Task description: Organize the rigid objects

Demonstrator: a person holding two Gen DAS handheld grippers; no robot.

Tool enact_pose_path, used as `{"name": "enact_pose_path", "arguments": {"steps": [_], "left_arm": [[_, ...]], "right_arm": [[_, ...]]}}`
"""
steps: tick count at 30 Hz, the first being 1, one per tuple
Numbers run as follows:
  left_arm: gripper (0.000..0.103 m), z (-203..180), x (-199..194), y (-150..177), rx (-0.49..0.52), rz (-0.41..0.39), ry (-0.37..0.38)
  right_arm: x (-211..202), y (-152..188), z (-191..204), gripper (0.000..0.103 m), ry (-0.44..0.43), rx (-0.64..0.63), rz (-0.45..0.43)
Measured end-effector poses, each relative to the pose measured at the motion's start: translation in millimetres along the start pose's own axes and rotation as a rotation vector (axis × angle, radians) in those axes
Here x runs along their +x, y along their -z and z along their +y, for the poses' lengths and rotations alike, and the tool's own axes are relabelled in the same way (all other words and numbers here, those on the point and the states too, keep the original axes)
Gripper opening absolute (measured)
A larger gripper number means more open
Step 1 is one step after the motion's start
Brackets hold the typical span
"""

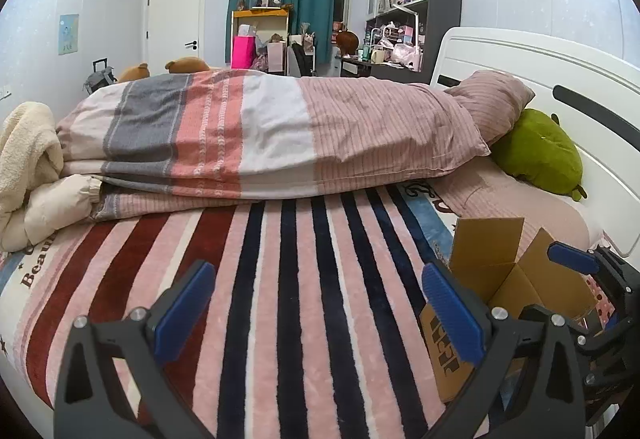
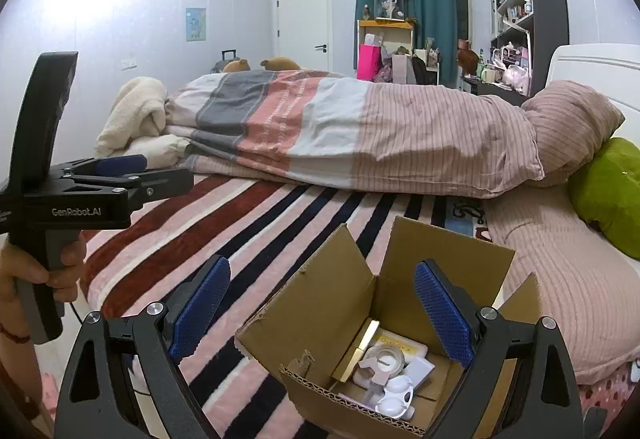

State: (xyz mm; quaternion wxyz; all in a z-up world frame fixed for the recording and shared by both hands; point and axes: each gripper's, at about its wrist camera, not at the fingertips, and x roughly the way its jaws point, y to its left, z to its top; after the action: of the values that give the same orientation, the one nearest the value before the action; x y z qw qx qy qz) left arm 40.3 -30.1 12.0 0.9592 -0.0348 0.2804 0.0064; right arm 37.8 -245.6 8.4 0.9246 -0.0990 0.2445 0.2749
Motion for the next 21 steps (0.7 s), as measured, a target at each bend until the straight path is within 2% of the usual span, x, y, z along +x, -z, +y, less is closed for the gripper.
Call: {"name": "enact_pose_path", "arguments": {"steps": [21], "left_arm": [[0.103,-6.2,0.2,-1.6,-0.001,0.006,0.002]], "right_arm": [[0.7,0.5,-4.1,0.093,-0.012,0.026,0.003]]}}
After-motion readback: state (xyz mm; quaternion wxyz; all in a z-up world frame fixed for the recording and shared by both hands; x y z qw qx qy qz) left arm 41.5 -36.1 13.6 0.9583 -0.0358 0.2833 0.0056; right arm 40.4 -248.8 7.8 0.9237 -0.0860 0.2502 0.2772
